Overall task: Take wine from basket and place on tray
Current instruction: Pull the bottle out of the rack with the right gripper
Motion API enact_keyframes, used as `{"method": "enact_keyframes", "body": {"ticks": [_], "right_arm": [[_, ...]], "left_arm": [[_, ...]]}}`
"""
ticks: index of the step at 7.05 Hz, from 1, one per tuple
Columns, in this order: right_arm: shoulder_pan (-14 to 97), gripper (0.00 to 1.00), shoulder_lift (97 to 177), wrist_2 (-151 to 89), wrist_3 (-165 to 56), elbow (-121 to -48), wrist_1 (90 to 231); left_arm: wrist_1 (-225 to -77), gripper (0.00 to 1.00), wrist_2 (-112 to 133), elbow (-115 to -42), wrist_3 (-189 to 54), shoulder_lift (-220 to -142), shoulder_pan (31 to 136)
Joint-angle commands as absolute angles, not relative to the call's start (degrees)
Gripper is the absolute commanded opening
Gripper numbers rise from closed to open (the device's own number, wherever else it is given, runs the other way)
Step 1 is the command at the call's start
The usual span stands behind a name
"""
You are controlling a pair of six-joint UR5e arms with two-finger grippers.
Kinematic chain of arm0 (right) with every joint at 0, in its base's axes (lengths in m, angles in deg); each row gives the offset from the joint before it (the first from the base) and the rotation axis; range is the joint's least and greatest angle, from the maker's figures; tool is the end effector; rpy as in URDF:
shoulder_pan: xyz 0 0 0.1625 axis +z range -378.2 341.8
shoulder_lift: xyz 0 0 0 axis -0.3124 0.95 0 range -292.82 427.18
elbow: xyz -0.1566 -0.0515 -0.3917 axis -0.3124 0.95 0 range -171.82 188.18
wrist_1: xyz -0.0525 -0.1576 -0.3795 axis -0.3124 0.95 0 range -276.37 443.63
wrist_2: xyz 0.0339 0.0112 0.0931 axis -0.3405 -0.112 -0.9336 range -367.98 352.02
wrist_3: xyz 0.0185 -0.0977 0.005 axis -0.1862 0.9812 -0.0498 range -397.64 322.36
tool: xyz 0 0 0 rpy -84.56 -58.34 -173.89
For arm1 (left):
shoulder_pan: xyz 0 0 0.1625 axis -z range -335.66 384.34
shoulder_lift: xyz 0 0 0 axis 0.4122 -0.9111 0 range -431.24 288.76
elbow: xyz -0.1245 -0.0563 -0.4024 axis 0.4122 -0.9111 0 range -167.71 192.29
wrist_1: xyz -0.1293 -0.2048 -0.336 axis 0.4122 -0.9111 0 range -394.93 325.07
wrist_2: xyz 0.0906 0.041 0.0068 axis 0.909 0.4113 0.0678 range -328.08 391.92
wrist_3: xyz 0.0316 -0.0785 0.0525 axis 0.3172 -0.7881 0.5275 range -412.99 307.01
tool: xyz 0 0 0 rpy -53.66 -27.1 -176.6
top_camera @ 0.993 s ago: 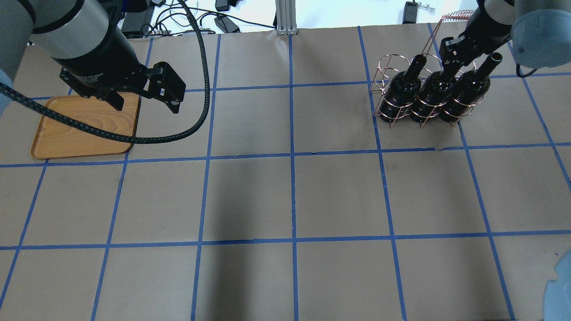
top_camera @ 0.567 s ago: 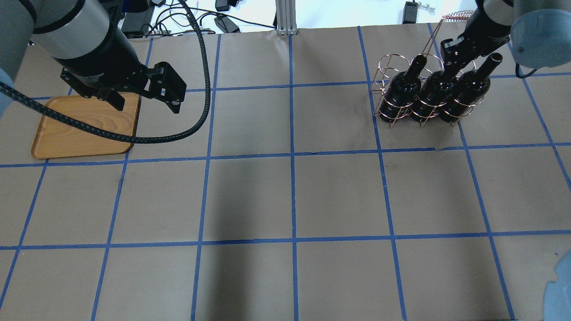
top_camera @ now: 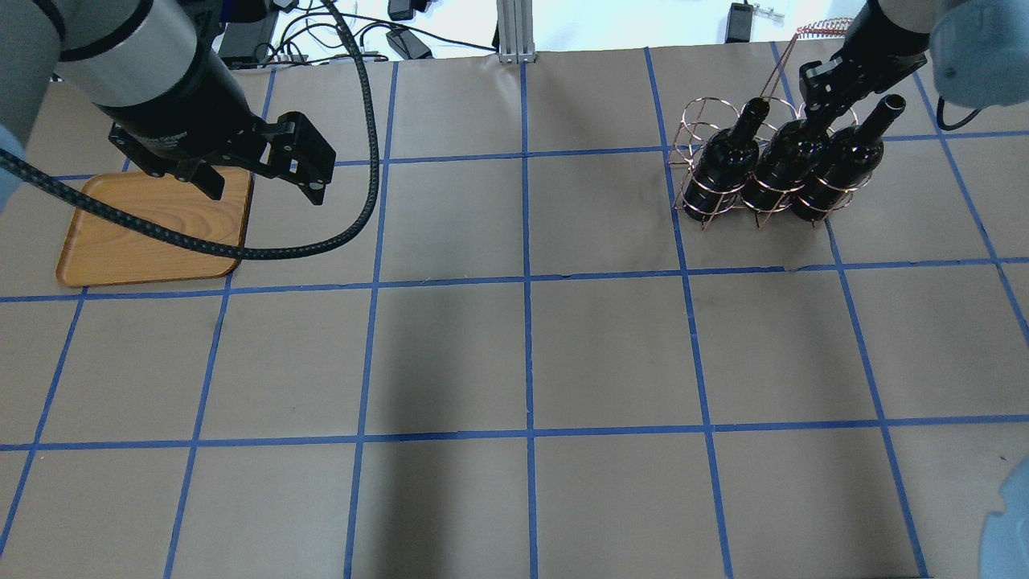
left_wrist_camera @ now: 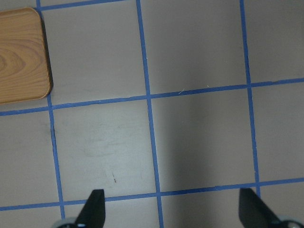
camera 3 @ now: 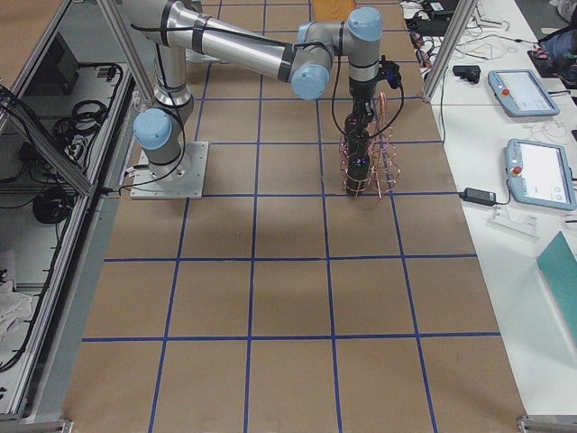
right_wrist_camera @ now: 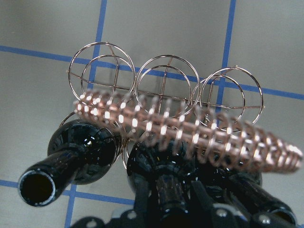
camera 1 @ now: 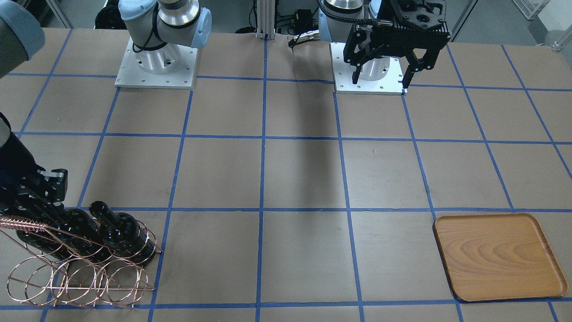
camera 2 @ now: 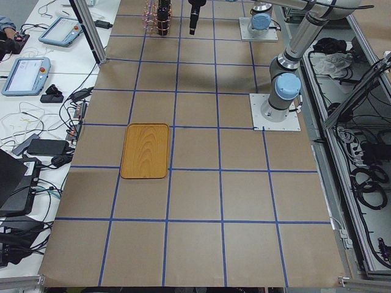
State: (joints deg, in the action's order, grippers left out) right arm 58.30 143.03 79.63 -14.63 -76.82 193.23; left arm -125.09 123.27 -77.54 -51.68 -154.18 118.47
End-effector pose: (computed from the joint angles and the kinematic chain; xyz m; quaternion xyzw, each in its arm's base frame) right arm -0.0082 -0.6225 0.4324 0.0844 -0.9921 0.0929 0.0088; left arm -0.1628 -0.4374 0.5472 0.0466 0.9969 -0.0620 0.0103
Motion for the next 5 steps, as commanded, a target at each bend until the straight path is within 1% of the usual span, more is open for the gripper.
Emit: {"method": "enact_keyframes", "body": {"ticks": [1,5], "right_arm": [[58.8,0.00,143.6,79.6,-14.6,-70.9,186.0],[59.0,0.00,148.7,79.9,-14.7,-68.0,175.2]], "left_arm": [[-125.0,1.00,123.2,-77.5,-51.7,-154.1,118.5],[-125.0,1.00,123.3,-77.5,-51.6,-154.1,118.3]]}}
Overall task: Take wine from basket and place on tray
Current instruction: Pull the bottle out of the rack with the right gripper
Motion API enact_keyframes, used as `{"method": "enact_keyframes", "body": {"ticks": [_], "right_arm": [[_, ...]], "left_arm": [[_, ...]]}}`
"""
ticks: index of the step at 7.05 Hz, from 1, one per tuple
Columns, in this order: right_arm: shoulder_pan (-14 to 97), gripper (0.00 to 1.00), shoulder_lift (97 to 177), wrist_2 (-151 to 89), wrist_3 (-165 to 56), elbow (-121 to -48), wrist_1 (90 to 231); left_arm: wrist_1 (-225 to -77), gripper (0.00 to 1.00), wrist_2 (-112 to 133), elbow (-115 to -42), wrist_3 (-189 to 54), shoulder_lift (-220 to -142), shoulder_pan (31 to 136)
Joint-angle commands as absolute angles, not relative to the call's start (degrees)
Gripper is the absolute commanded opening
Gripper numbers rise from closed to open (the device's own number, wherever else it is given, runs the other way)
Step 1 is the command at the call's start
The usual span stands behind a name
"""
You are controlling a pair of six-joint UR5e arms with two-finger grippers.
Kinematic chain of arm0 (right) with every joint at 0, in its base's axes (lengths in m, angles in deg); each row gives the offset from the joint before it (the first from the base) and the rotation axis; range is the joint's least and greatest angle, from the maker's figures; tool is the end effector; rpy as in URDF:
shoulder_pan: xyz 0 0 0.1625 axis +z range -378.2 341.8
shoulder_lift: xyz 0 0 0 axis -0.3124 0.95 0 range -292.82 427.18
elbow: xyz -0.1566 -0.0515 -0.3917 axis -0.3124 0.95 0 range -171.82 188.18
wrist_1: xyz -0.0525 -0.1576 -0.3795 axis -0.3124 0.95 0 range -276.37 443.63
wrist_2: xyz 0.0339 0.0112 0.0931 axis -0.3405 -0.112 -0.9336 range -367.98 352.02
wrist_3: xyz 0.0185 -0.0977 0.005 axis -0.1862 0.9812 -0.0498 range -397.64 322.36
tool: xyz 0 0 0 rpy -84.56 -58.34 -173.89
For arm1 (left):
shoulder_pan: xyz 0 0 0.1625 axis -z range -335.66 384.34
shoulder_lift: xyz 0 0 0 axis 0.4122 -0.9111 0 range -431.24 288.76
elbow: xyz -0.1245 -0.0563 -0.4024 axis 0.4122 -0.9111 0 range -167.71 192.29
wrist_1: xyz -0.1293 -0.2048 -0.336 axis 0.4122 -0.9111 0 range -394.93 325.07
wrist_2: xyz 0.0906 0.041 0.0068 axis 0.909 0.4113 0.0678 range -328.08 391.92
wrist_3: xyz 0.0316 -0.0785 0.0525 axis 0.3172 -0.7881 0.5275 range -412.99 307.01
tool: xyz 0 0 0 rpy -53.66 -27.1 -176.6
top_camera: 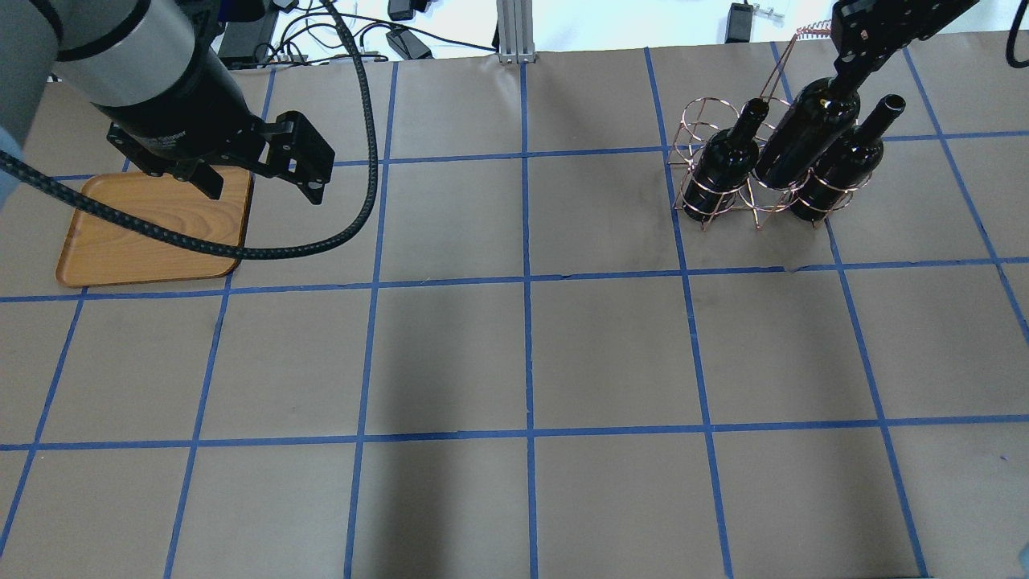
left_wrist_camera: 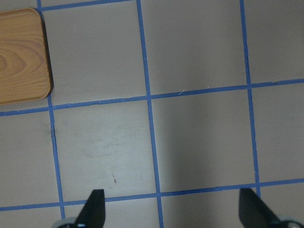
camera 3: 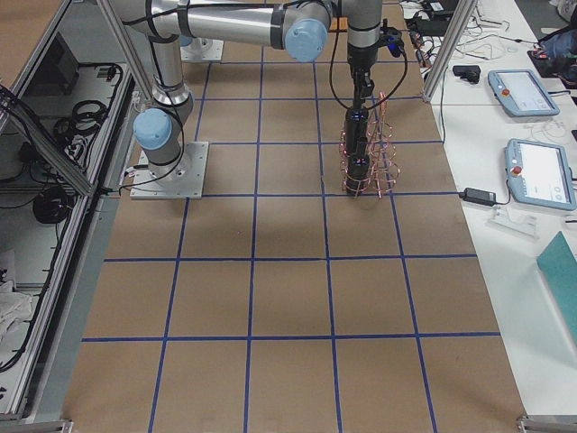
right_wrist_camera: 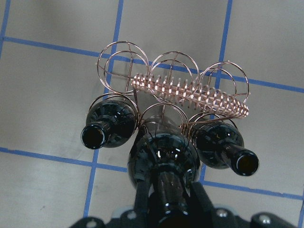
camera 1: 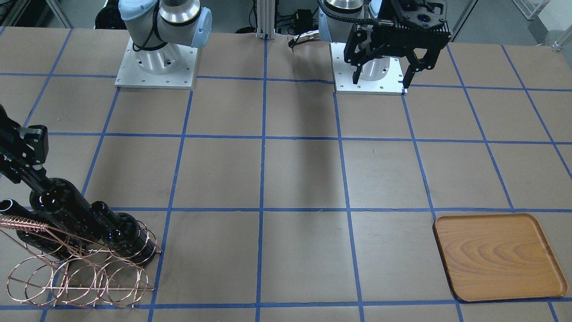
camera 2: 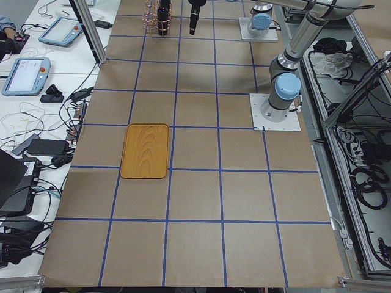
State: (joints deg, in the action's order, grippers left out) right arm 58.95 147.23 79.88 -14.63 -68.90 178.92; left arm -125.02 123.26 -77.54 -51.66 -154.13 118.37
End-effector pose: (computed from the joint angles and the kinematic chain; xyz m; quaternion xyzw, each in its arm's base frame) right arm 0.0050 -0.5941 0.5172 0.0896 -0.9932 0.0742 0.0044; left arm -0.1620 -0.4374 0.5477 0.0459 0.9969 -0.0630 0.0102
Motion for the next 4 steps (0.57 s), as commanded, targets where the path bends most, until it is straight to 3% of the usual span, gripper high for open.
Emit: {"method": "enact_keyframes", "body": {"ticks": [1,4], "right_arm": [[59.0,0.00,149.8,80.0,-14.7,-67.9,173.3],[63.8,0.00,151.7,80.5,-22.3,-68.2,167.9]], "left_arm": [[-125.0,1.00,123.2,-77.5,-51.5,-154.1,118.1],[-125.4,1.00,123.3,-77.5,-51.4,-153.9,117.9]]}}
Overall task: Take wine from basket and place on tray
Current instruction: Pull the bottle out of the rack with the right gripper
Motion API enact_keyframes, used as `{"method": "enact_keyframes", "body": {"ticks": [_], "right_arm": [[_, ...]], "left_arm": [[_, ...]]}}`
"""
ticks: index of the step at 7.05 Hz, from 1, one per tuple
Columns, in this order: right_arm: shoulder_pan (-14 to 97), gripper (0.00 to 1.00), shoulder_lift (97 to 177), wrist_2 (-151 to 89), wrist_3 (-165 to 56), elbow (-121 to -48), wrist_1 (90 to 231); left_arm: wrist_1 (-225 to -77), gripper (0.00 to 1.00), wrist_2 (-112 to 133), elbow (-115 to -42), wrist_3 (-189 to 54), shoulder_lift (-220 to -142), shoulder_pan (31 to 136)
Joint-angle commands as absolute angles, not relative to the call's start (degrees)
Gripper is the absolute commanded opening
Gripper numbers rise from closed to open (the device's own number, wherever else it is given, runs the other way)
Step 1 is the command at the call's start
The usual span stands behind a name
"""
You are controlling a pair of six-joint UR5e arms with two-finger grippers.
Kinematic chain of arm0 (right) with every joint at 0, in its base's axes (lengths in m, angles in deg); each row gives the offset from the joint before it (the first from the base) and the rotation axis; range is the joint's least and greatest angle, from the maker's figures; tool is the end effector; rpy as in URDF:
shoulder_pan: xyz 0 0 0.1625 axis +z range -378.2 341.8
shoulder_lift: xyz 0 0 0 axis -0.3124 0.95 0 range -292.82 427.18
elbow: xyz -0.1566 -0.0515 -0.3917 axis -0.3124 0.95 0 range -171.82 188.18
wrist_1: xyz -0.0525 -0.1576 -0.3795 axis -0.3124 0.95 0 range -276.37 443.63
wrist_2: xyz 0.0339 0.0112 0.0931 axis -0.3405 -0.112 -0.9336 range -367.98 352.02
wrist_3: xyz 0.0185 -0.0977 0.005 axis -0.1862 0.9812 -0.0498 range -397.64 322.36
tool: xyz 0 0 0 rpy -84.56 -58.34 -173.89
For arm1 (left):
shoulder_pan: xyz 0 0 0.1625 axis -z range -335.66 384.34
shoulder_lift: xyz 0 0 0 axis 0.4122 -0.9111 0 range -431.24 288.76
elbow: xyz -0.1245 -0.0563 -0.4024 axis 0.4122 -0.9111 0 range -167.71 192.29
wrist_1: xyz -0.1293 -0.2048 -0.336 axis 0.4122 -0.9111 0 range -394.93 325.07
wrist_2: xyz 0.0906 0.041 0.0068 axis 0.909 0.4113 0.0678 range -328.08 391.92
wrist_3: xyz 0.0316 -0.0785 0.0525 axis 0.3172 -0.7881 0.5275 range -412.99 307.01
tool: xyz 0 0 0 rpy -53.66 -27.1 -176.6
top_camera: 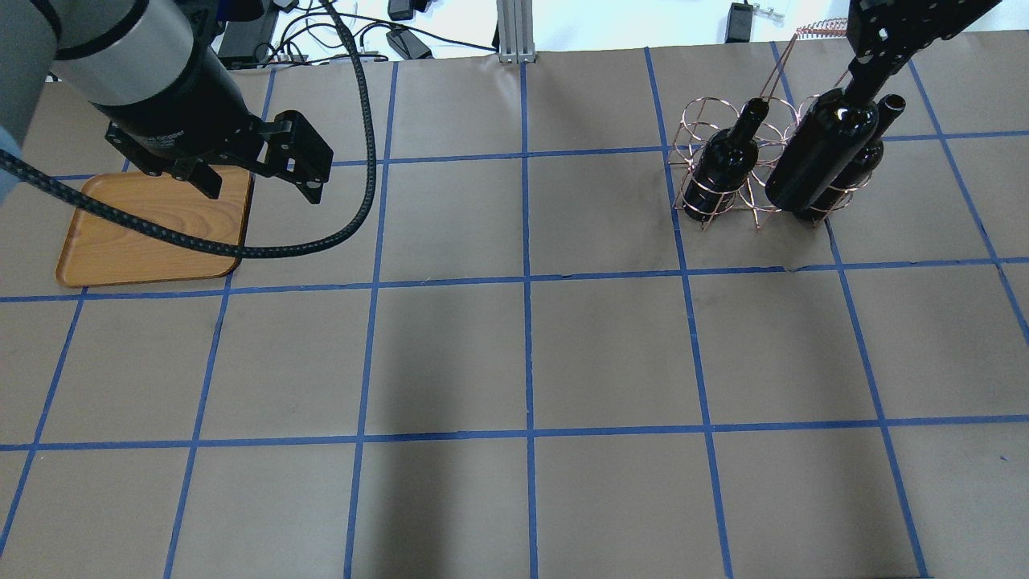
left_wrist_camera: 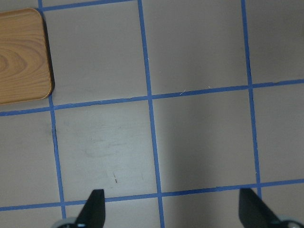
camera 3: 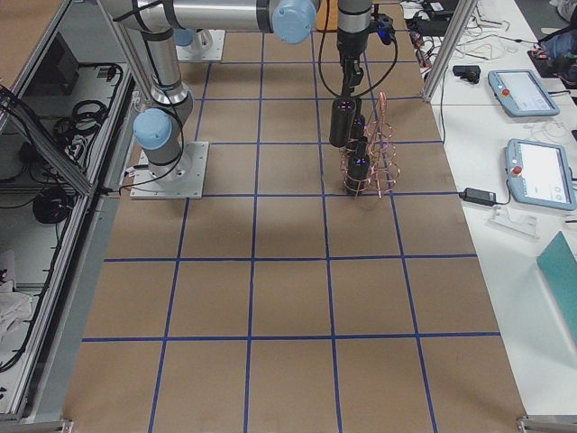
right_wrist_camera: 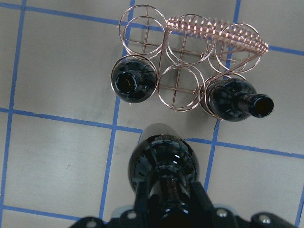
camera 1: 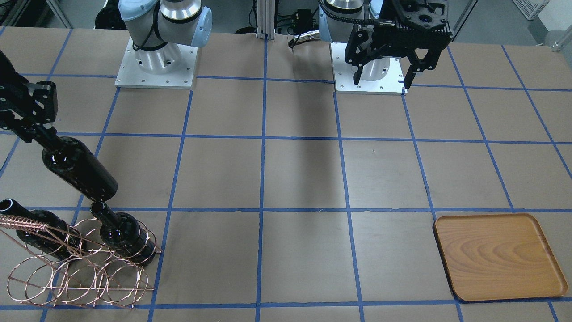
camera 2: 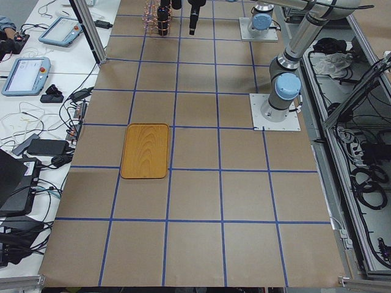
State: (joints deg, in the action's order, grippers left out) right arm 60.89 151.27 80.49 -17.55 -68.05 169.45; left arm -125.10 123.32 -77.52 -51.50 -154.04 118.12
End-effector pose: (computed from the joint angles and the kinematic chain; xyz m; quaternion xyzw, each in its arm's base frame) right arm 0.0316 -0.5542 0.5459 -0.0804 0.9962 -0.0344 0.0043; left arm -0.1600 -0.4374 0.5484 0.0451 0.9969 -0.0633 0.0110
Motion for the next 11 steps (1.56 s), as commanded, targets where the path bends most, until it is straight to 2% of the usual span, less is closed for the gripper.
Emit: {"method": "enact_keyframes", "body": {"ticks": [1,6,9,11], "right_arm": [[68.9,0.00,151.3,80.5,-29.6,-68.5,168.5],[85.8,0.00,149.7,79.7,-55.2,-72.8,178.8],[95.5,0.00,146.7,80.4,-68.3,-77.1,188.6],[101.0,0.00,143.9,80.4,-75.7,-78.5,193.0]], "left_arm": [[-125.4,1.00,123.3,-77.4,-51.3,-153.8,117.9],[-127.9,1.00,122.7,-77.2,-48.7,-151.4,110.9],[-131.3,1.00,123.1,-77.4,-44.9,-149.4,105.3],[-131.3,1.00,122.7,-77.5,-44.9,-149.4,105.3]]}}
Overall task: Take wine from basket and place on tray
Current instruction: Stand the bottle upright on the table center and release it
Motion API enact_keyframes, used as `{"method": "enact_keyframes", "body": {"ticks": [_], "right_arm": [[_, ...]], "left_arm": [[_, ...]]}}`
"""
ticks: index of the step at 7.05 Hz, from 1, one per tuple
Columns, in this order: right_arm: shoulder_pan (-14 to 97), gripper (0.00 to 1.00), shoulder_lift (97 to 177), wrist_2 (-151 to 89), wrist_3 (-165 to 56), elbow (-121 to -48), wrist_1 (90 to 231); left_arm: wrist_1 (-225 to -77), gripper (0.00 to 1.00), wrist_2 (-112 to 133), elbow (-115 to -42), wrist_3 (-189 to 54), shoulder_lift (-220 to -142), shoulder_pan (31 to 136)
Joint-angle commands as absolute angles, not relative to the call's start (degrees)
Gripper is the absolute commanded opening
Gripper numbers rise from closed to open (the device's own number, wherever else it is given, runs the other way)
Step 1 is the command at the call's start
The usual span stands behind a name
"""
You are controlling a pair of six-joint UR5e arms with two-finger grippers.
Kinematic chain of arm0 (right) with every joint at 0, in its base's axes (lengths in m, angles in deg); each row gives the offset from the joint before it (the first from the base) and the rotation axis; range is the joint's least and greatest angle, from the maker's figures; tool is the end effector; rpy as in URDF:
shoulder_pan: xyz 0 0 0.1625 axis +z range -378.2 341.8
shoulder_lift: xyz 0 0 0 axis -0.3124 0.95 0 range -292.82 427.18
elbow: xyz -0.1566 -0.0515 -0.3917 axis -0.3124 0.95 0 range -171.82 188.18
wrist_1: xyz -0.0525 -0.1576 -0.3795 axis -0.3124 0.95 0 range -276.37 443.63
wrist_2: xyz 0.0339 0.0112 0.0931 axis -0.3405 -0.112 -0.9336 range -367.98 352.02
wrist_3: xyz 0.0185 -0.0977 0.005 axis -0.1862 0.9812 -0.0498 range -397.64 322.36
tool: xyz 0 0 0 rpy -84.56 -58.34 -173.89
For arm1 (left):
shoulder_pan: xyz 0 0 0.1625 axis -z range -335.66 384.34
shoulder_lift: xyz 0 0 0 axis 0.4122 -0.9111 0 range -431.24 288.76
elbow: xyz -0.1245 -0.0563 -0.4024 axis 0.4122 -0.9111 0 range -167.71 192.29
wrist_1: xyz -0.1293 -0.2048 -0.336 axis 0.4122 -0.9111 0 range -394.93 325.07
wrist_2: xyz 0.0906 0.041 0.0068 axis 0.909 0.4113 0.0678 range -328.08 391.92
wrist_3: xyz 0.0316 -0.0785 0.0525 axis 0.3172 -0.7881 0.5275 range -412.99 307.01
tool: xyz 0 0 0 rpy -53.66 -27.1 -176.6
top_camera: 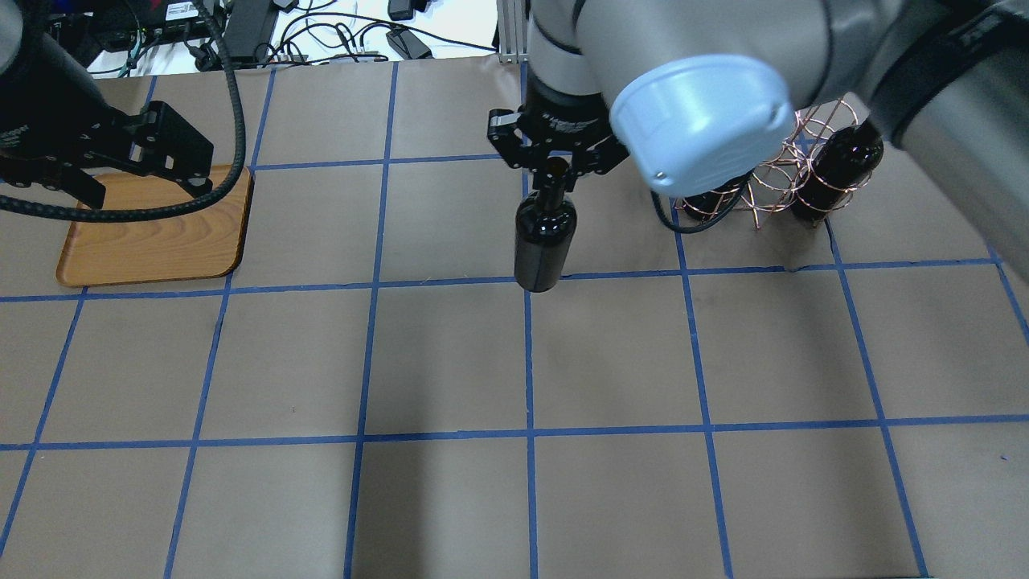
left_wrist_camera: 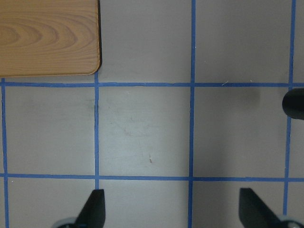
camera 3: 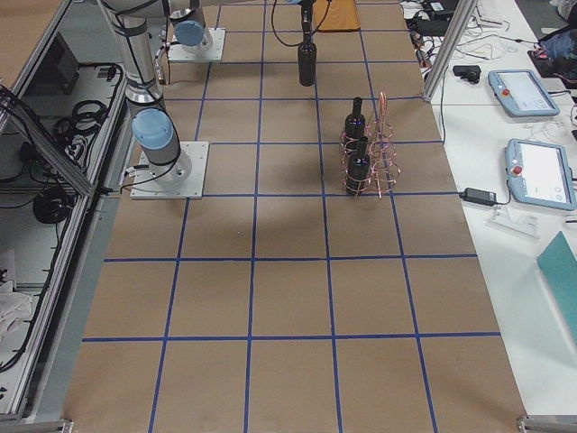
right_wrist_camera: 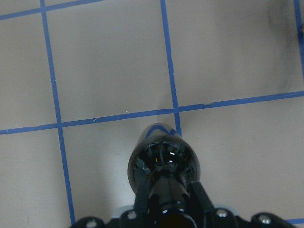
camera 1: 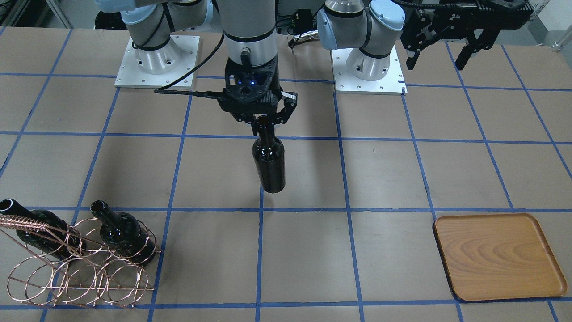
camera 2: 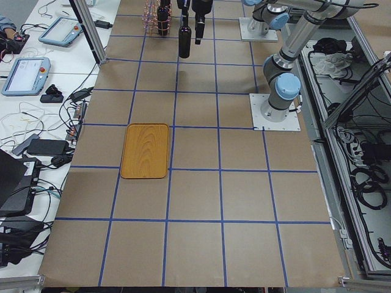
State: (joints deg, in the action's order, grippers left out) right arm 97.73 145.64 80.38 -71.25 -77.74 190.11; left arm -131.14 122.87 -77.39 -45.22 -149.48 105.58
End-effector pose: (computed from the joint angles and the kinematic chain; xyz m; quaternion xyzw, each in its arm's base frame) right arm 0.3795 -0.4693 0.4452 0.0656 0.9946 -0.0611 0.0514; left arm -0.0682 -0.4215 0.5719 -0.0091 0.9986 -0.0495 0.0156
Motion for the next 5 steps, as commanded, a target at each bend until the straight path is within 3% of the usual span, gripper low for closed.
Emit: {"method": "enact_keyframes", "body": {"ticks": [1,5], "right_arm": [[103.3,0.00,142.7,80.5,-79.0,-78.5,193.6],[105.5,0.00,142.1,79.7,-82.2,-80.1,194.4]], "left_arm": [[-131.3,1.00,122.5,-77.5,-44.9,-149.4,104.9],[-131.4,1.00,123.2,-77.4,-44.8,-149.1,104.8]]}}
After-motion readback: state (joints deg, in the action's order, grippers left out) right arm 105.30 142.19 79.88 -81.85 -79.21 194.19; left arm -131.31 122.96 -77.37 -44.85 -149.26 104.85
